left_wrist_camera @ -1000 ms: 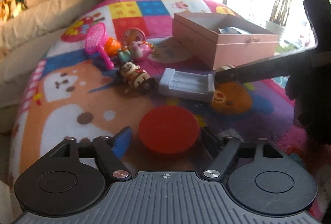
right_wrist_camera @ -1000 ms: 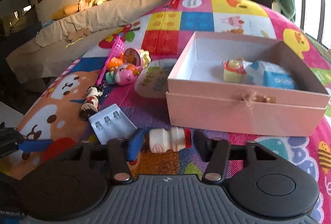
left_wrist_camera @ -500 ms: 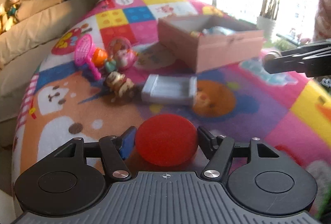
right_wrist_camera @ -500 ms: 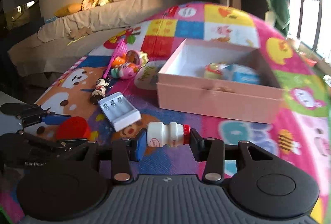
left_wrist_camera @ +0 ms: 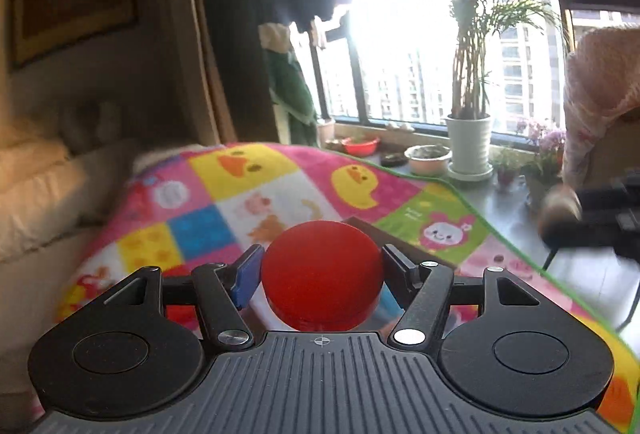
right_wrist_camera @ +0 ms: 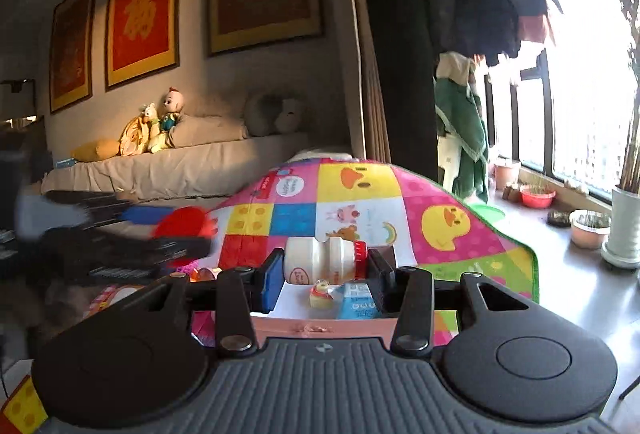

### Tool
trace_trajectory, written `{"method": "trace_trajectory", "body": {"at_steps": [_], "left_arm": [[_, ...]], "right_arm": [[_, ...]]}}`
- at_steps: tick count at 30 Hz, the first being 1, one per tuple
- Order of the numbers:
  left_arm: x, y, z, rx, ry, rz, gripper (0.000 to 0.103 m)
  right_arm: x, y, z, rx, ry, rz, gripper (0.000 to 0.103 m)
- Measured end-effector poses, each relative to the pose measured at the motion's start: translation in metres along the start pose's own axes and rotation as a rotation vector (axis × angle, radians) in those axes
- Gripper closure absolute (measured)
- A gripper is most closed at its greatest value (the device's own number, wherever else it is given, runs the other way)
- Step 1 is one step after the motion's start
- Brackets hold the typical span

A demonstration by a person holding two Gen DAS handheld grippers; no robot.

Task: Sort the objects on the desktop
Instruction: 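Lift the red lid into the pink box with the left gripper while the right drops the yogurt bottle in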

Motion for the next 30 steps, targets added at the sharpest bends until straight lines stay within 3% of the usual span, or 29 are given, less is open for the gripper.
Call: {"method": "trace_trajectory", "body": {"at_steps": [2, 4, 7, 12, 18, 24, 26, 29, 30], "left_arm": [[0.028, -0.002, -0.004, -0.044, -0.001, -0.026, 0.032], [0.046, -0.014, -0.013, -0.115, -0.021, -0.081, 0.02], [0.043, -0.041, -0.031, -0.195, -0.04, -0.119, 0.01], [0.006, -0.09, -0.044, -0.199, 0.013, -0.152, 0.008], [-0.027, -0.14, -0.061, -0.226, 0.079, -0.2, 0.006], [-0.04, -0.162, -0.08, -0.303, 0.12, -0.223, 0.004], [-0.042, -0.166, -0.082, -0.316, 0.13, -0.225, 0.003], [-0.045, -0.17, -0.085, -0.325, 0.143, -0.221, 0.002], [-0.046, -0.171, -0.086, -0.326, 0.156, -0.224, 0.002]], "right_arm": [[0.01, -0.004, 0.004, 0.006, -0.004, -0.024, 0.06], [0.022, -0.005, 0.007, 0.005, -0.014, -0.05, 0.06], [0.036, -0.006, 0.013, -0.001, -0.029, -0.077, 0.06], [0.075, -0.007, 0.016, -0.009, -0.065, -0.131, 0.06], [0.144, -0.006, -0.001, 0.026, -0.007, -0.245, 0.06], [0.205, 0.014, -0.022, 0.018, -0.027, -0.258, 0.06], [0.224, 0.021, -0.026, 0.04, 0.033, -0.287, 0.06], [0.235, 0.022, -0.032, 0.078, 0.016, -0.298, 0.041], [0.232, 0.02, -0.035, 0.079, 0.026, -0.297, 0.041]]}}
Point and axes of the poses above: each gripper's, at about its wrist camera, not at the fingertips, and x roughly the way its jaws point, z to its right, y to its top, the point moved 2 cm from there along x, roughly the way its jaws point, and after that the axes turned 4 degrees about -y, right-handed, at the moved point
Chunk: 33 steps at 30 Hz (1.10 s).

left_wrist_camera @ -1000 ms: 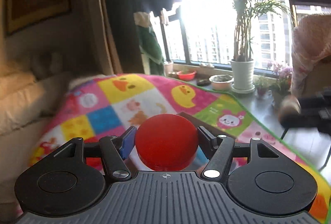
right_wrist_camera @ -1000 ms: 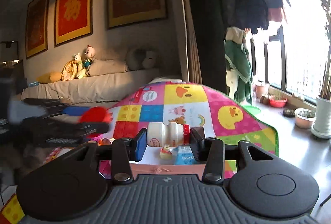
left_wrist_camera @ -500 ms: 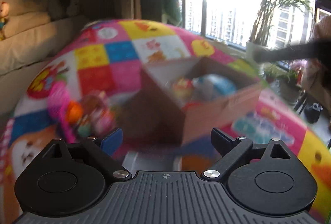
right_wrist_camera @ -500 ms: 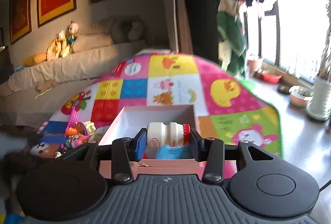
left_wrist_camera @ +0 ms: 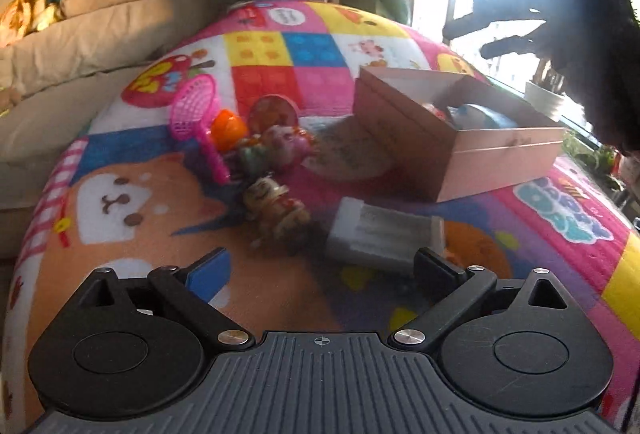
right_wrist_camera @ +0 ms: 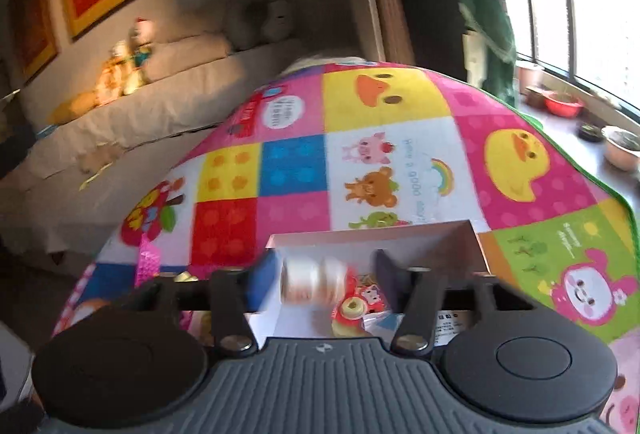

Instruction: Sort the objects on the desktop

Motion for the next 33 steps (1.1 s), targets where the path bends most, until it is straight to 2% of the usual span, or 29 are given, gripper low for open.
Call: {"method": "trace_trajectory", "body": {"at_steps": [3, 8, 10, 13, 15, 17, 20, 25, 27, 30, 33], "left_arm": [[-0.002, 0.0, -0.011, -0.025, 0.059, 0.0, 0.002], [-0.003, 0.004, -0.037, -0.102, 0.159, -0.012, 0.001], [-0.002, 0.004, -0.044, -0.127, 0.184, -0.023, 0.001], [-0.005, 0.003, -0.049, -0.139, 0.2, -0.026, 0.001], [-0.006, 0.003, -0.051, -0.137, 0.208, -0.03, 0.001], [-0.005, 0.005, -0.053, -0.14, 0.222, -0.031, 0.001], [-0.002, 0.004, -0.057, -0.152, 0.235, -0.032, 0.001], [0.004, -0.002, -0.051, -0.125, 0.191, -0.046, 0.001], [0.004, -0.002, -0.047, -0.099, 0.169, -0.038, 0.001], [0.005, -0.003, -0.039, -0.045, 0.167, -0.047, 0.001], [0.006, -0.004, -0.03, 0.006, 0.177, -0.044, 0.001]], "right_arm": [[-0.014, -0.019, -0.019, -0.064, 0.034, -0.002, 0.041], [-0.046, -0.074, -0.076, -0.382, 0.078, 0.033, 0.041], [-0.054, -0.097, -0.097, -0.473, 0.13, 0.019, 0.041], [-0.055, -0.121, -0.115, -0.492, 0.219, -0.046, 0.041], [-0.048, -0.131, -0.123, -0.493, 0.224, -0.07, 0.041], [-0.043, -0.129, -0.129, -0.485, 0.216, -0.073, 0.042], [-0.027, -0.1, -0.137, -0.417, 0.228, -0.084, 0.042], [0.032, -0.045, -0.143, -0.225, 0.23, -0.2, 0.041], [0.059, -0.033, -0.151, -0.209, 0.202, -0.218, 0.036], [0.097, -0.028, -0.164, -0.212, 0.14, -0.234, 0.027], [0.134, -0.03, -0.175, -0.207, 0.117, -0.277, 0.027]]}}
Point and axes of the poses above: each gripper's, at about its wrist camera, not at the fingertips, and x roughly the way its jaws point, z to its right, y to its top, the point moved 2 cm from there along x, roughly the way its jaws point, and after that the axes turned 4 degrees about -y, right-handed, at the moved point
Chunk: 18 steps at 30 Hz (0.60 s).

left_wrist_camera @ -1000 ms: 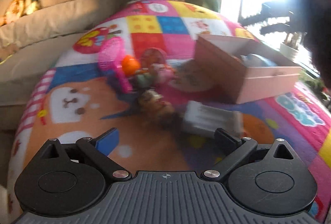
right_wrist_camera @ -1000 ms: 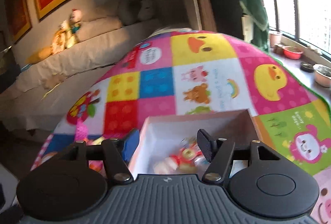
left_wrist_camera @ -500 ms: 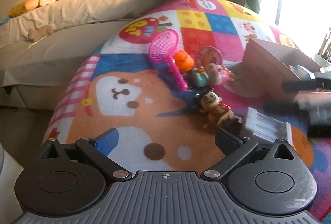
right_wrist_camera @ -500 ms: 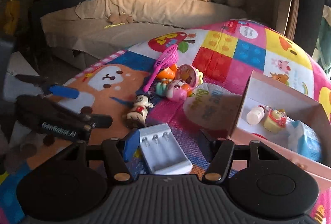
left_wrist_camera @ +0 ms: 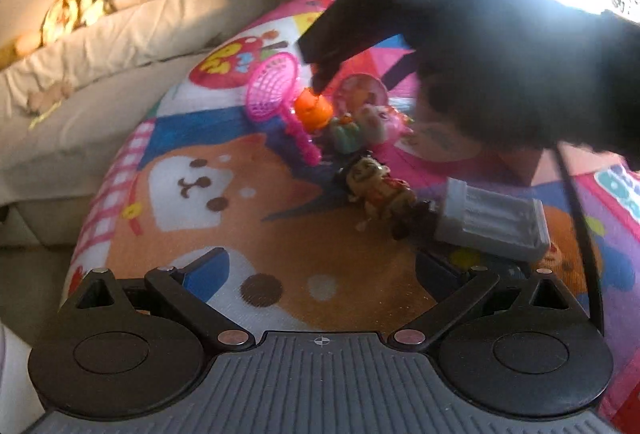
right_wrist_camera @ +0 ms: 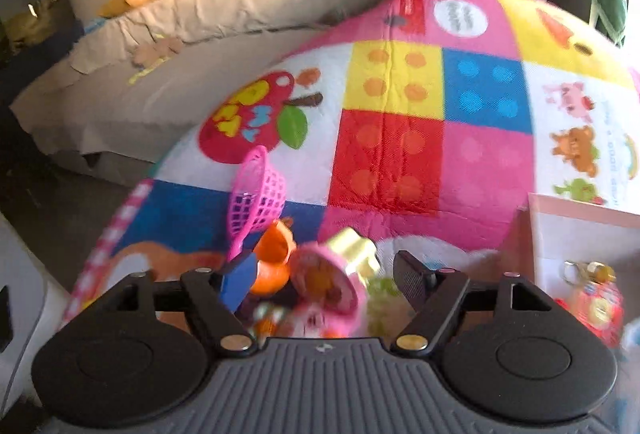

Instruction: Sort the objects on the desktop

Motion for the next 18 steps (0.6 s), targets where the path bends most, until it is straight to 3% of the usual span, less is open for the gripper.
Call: {"method": "trace_trajectory", "body": {"at_steps": [3, 5, 6, 18], "left_arm": [[-0.001, 0.0, 0.003, 0.017, -0.004, 0.004, 0.001], [-0.002, -0.001, 0.004, 0.023, -0.015, 0.009, 0.001], [-0.003, -0.001, 0.005, 0.03, -0.017, 0.014, 0.001], [-0.003, -0.002, 0.012, 0.083, -0.018, 0.014, 0.001]], "right_arm": [[0.023, 0.003, -0.001, 0.018, -0.004, -0.033, 0.031], [0.031, 0.002, -0.002, 0.008, 0.013, -0.068, 0.048], [0.033, 0.0, -0.003, 0.002, 0.037, -0.093, 0.05], [-0.027, -0.056, -0.005, -0.107, 0.152, -0.184, 0.053]]}}
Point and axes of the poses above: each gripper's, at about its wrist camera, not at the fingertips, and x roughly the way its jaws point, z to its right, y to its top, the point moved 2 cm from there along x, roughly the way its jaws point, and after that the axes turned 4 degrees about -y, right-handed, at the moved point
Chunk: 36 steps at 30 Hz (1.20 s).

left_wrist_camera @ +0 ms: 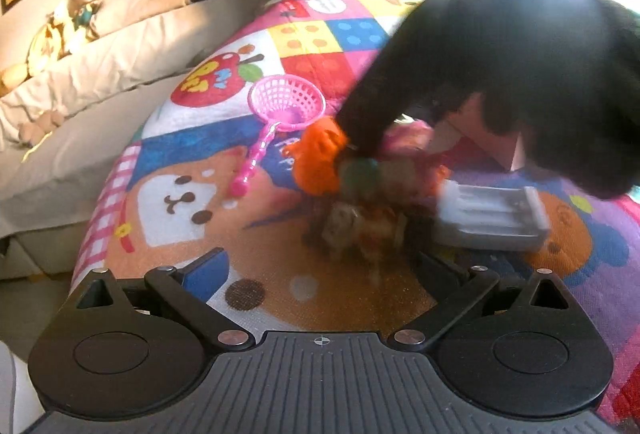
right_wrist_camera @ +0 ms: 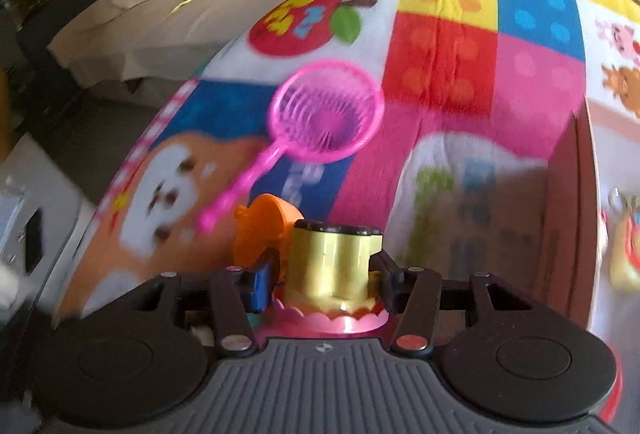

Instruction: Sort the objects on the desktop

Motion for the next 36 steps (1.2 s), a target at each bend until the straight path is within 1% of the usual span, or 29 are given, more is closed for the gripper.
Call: {"method": "trace_trajectory", "body": {"at_steps": [3, 5, 8, 10, 12, 15, 18, 19, 22, 26, 28, 30, 32, 34, 36], "left_arm": [[0.0, -0.001, 0.003, 0.014, 0.0, -0.012, 0.0], [0.0, -0.002, 0.005, 0.019, 0.002, -0.02, 0.0], [0.0, -0.003, 0.007, 0.021, 0.0, -0.03, 0.0], [0.001, -0.003, 0.006, 0.017, -0.003, -0.034, 0.0], [0.002, -0.003, 0.001, -0.014, -0.02, -0.049, 0.0], [0.0, -0.004, -0.007, -0.071, -0.033, -0.068, 0.0], [-0.008, -0.006, -0.008, -0.077, -0.049, -0.071, 0.0], [-0.011, -0.006, -0.006, -0.072, -0.06, -0.069, 0.0], [-0.019, -0.003, 0.001, -0.046, -0.093, -0.054, 0.0], [-0.025, 0.008, 0.015, -0.023, -0.143, -0.016, 0.0], [-0.025, 0.014, 0.025, -0.001, -0.164, 0.001, 0.0], [-0.022, 0.019, 0.036, 0.031, -0.183, 0.006, 0.0], [-0.017, 0.022, 0.046, 0.053, -0.201, 0.004, 0.0], [-0.01, 0.023, 0.053, 0.063, -0.212, -0.009, 0.0], [-0.001, 0.023, 0.058, 0.08, -0.193, -0.024, 0.0]], "right_arm": [[-0.018, -0.022, 0.0, -0.013, 0.018, -0.016, 0.053], [-0.034, -0.036, 0.003, -0.008, 0.015, 0.0, 0.053], [-0.067, -0.057, 0.007, -0.029, 0.03, 0.077, 0.053], [-0.091, -0.076, 0.007, -0.061, 0.03, 0.147, 0.052], [-0.107, -0.097, 0.004, -0.101, 0.006, 0.194, 0.051], [-0.114, -0.128, 0.002, -0.127, -0.026, 0.214, 0.051], [-0.112, -0.152, 0.003, -0.156, -0.087, 0.215, 0.05], [-0.114, -0.157, 0.005, -0.16, -0.095, 0.241, 0.05], [-0.121, -0.168, 0.019, -0.119, -0.119, 0.242, 0.05], [-0.132, -0.183, 0.048, -0.027, -0.199, 0.264, 0.046], [-0.137, -0.19, 0.062, 0.006, -0.307, 0.268, 0.046], [-0.142, -0.199, 0.077, 0.034, -0.377, 0.275, 0.046], [-0.149, -0.208, 0.09, 0.089, -0.368, 0.277, 0.046], [-0.156, -0.211, 0.096, 0.125, -0.336, 0.293, 0.042], [-0.162, -0.212, 0.091, 0.103, -0.302, 0.328, 0.029]]}}
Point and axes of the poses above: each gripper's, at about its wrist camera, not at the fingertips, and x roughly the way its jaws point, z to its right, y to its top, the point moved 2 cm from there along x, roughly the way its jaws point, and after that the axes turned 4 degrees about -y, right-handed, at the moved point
